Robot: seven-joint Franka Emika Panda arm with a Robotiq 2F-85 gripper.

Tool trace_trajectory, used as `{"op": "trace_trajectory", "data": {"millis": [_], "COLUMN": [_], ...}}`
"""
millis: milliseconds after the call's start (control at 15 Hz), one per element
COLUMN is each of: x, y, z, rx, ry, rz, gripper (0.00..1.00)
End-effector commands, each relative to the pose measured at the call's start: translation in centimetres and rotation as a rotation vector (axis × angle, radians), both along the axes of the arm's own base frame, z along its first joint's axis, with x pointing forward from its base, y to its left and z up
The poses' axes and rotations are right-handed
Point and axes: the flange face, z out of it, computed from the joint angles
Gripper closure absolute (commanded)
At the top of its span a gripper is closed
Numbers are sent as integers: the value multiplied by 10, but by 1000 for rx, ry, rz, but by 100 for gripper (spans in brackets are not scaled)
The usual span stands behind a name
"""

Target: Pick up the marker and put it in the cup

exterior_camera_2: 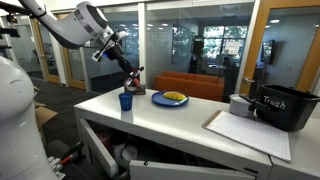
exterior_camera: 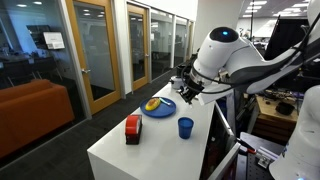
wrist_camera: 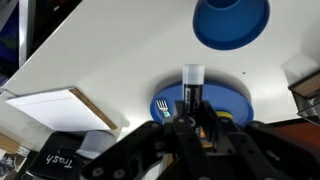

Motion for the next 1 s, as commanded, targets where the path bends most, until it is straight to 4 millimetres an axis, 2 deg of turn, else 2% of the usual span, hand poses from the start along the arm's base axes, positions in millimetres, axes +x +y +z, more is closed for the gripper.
{"op": "trace_trajectory", "data": {"millis": [0,400,933], "x": [-2,-4,-5], "y": [2,7,17], "z": [-13,-29,-67], "rx": [-65,-113,-88], "ry": [-38,-87,-77], "rz": [60,100,119], "gripper": [95,95,95]}}
